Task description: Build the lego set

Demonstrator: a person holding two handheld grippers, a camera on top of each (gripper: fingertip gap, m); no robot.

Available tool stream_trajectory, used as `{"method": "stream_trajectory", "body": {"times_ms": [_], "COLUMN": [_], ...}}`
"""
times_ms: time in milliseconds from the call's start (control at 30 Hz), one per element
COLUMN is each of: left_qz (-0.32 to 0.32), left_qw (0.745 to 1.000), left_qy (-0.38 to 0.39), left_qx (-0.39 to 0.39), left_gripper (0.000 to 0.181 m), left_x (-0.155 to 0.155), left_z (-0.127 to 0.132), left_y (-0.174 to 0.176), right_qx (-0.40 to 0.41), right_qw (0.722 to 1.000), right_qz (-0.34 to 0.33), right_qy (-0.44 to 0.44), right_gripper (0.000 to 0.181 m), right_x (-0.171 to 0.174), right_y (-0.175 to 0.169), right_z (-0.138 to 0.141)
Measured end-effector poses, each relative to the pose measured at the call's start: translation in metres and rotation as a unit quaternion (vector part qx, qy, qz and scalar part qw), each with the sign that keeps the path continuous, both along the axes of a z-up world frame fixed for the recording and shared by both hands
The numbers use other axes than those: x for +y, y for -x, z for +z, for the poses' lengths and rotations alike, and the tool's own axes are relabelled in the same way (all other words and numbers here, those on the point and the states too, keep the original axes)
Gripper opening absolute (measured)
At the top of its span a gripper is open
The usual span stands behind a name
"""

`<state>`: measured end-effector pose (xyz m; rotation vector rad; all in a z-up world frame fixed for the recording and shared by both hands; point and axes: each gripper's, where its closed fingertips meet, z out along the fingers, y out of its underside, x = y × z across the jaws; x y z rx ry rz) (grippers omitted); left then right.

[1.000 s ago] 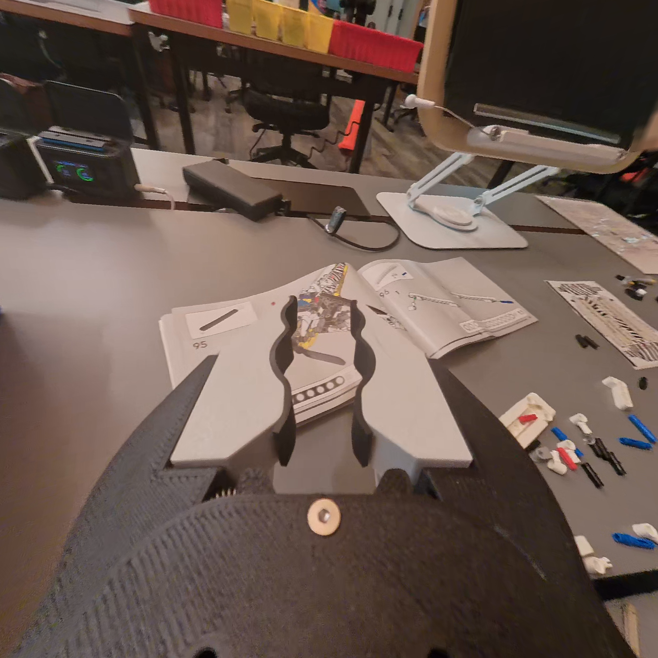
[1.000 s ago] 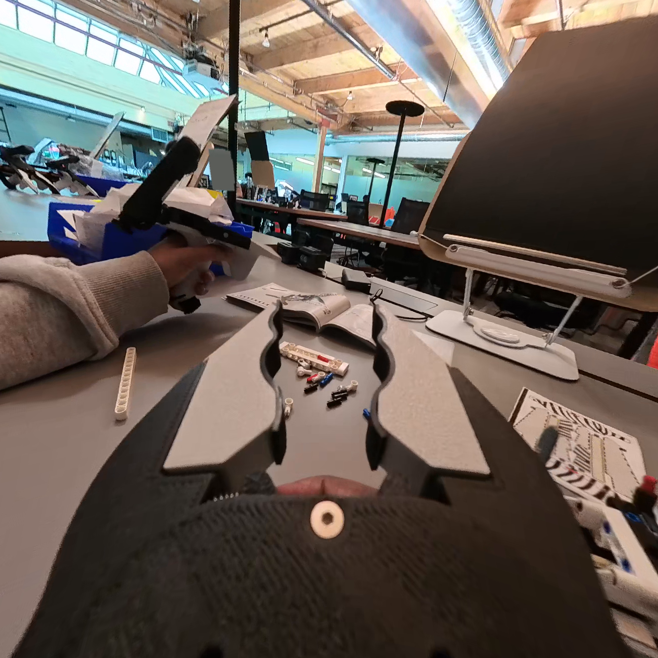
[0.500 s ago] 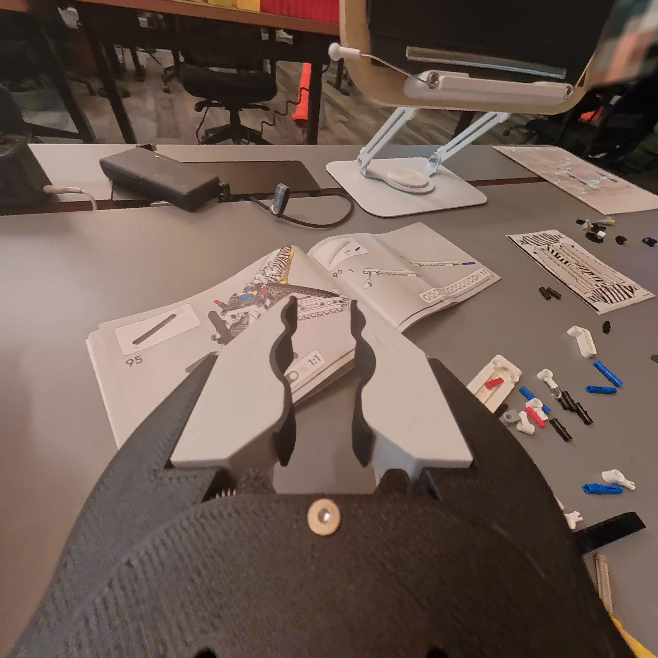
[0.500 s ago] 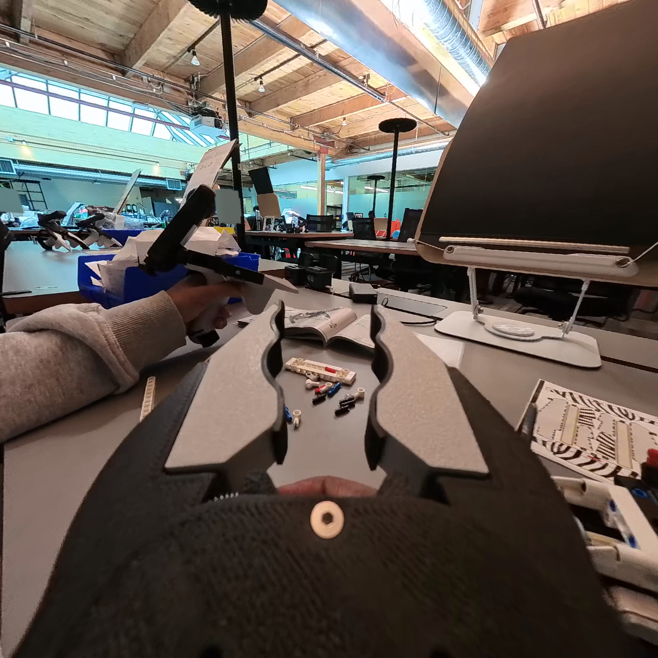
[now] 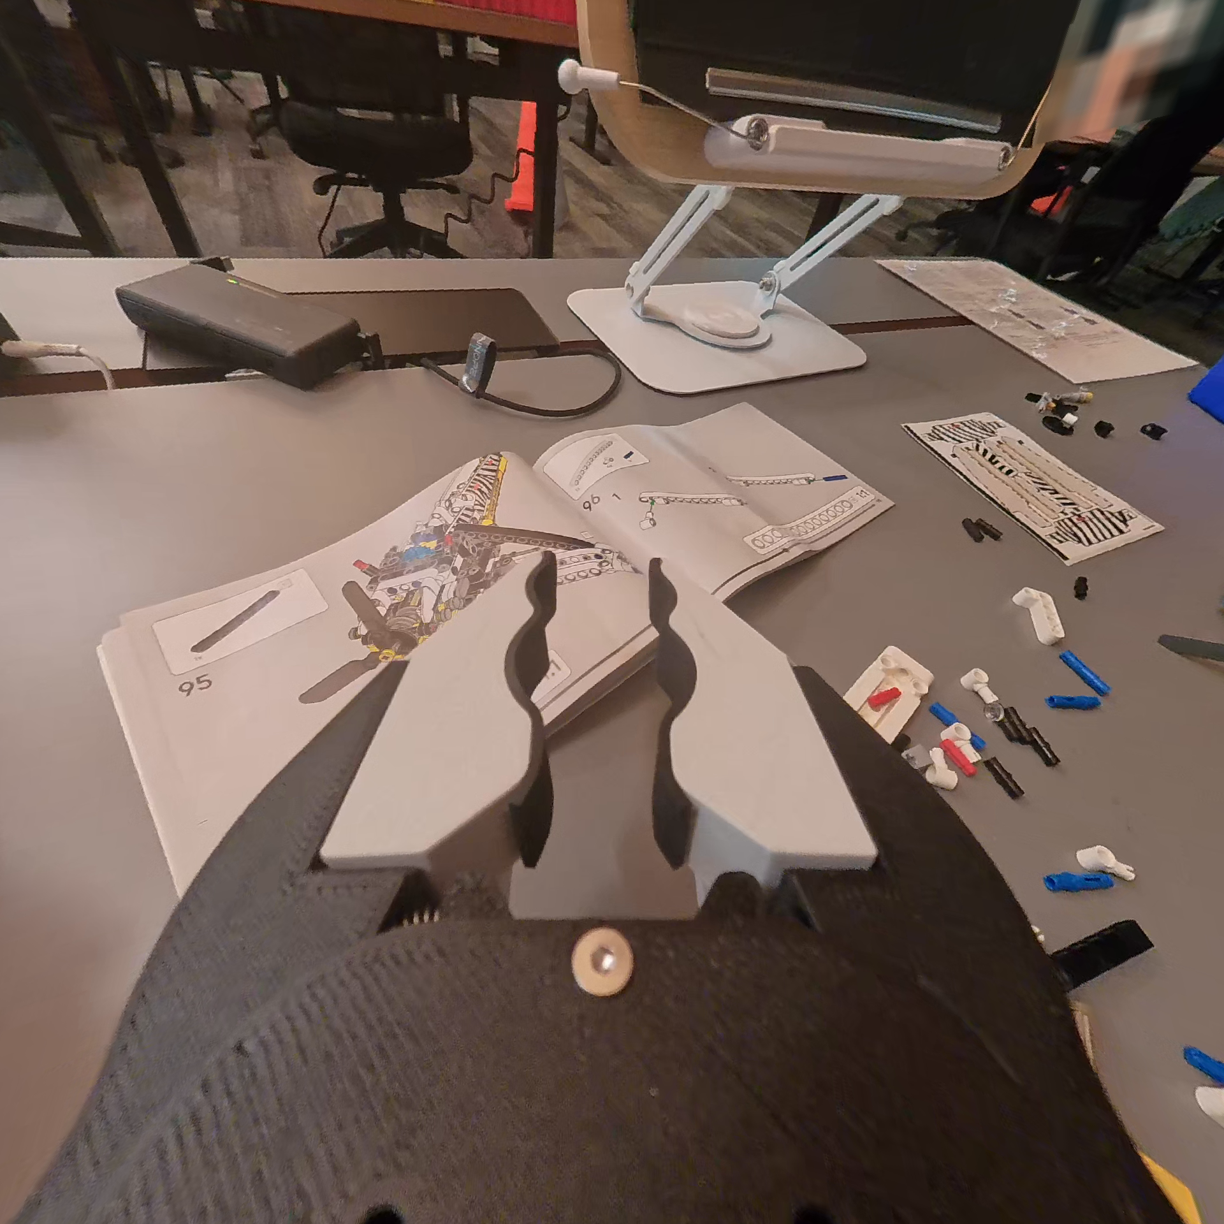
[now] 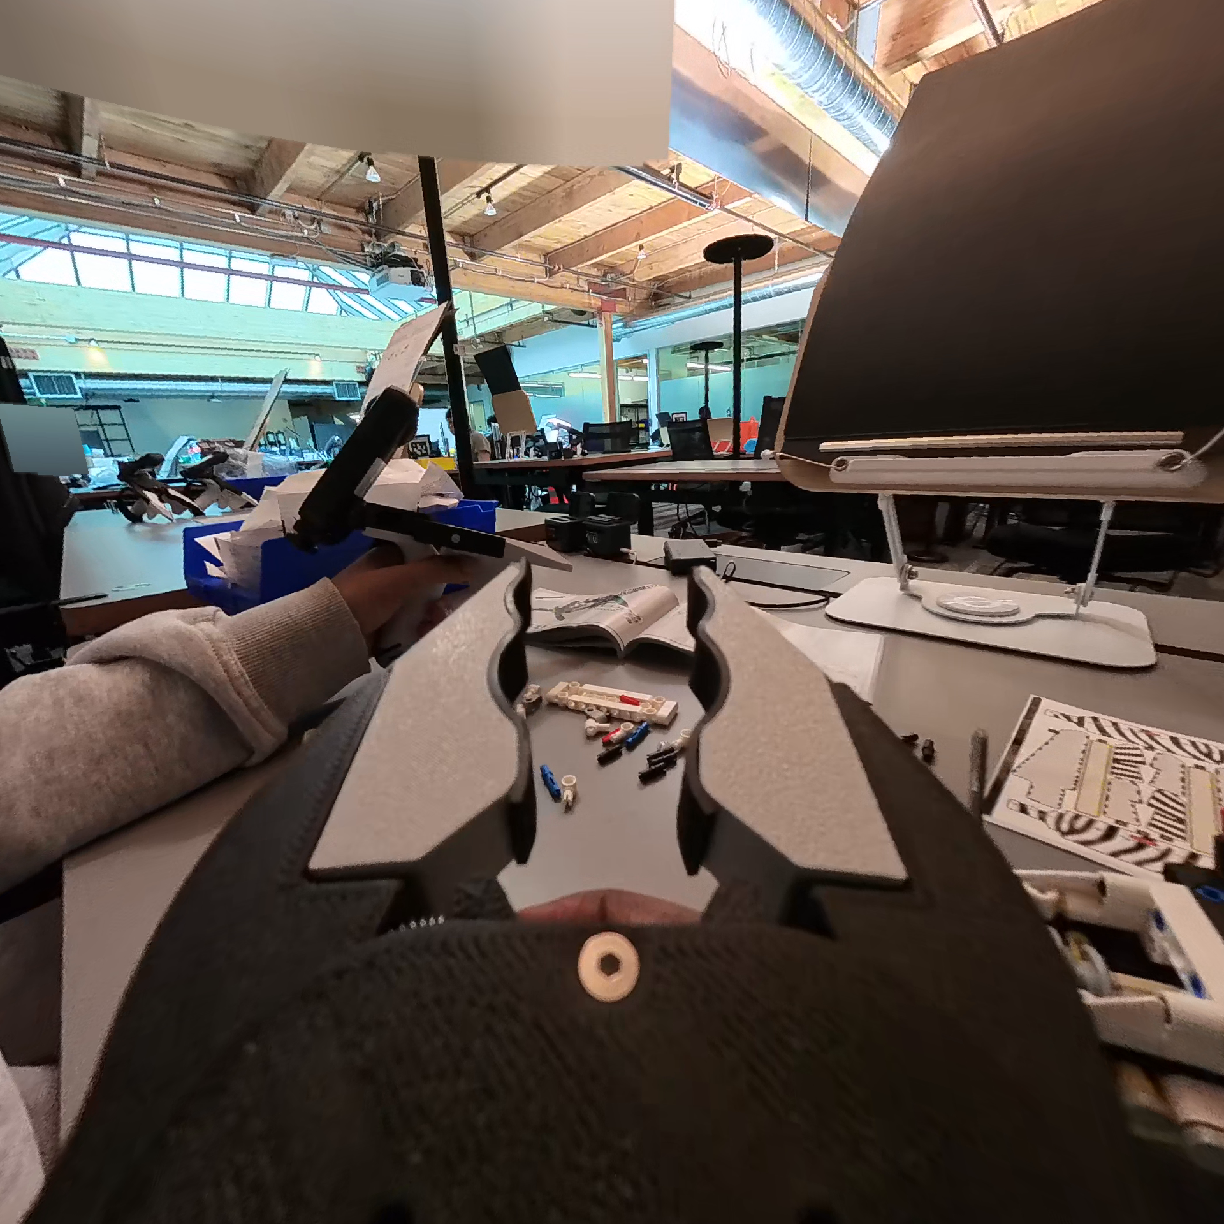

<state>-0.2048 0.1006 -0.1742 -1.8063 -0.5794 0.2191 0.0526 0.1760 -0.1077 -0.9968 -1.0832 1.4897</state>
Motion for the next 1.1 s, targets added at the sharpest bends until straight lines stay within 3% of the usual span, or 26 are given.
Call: {"method": "stream_trajectory", "body": {"times_ms": [33, 500, 600, 667, 733, 800, 900, 1000, 1100], "left_qz": [-0.001, -0.034, -0.131, -0.235, -0.293, -0.311, -0.340, -0.384, -0.450], "left_qw": [1.000, 0.999, 0.989, 0.961, 0.939, 0.938, 0.939, 0.921, 0.880], "left_qy": [0.002, -0.009, 0.068, 0.140, 0.174, 0.152, 0.051, 0.057, 0.120], "left_qx": [0.001, 0.021, -0.006, -0.049, -0.047, -0.012, 0.001, -0.028, -0.091], "left_gripper": [0.026, 0.026, 0.032, 0.032, 0.035, 0.032, 0.023, 0.024, 0.049], "left_x": [0.000, 0.000, -0.013, -0.033, -0.048, -0.047, -0.043, -0.059, -0.091], "left_z": [0.000, 0.012, 0.005, -0.008, -0.017, -0.019, -0.009, -0.004, -0.019], "left_y": [0.000, -0.010, -0.038, -0.076, -0.104, -0.117, -0.142, -0.167, -0.206], "right_qx": [0.000, -0.001, 0.002, 0.007, 0.005, 0.001, 0.001, -0.001, -0.004], "right_qw": [1.000, 0.999, 1.000, 1.000, 1.000, 1.000, 1.000, 0.999, 0.999], "right_qz": [0.001, 0.003, 0.003, 0.002, 0.003, 0.007, 0.007, 0.004, 0.002], "right_qy": [0.003, -0.035, -0.021, -0.009, -0.001, -0.002, -0.014, -0.031, -0.038], "right_gripper": [0.046, 0.046, 0.046, 0.045, 0.045, 0.045, 0.045, 0.045, 0.045], "right_x": [0.000, -0.011, -0.007, -0.004, -0.002, -0.003, -0.007, -0.010, -0.010], "right_y": [0.000, 0.000, -0.001, -0.003, -0.002, 0.000, 0.001, 0.003, 0.005], "right_z": [0.000, -0.002, 0.000, 0.001, 0.001, 0.000, 0.000, -0.002, -0.002]}}
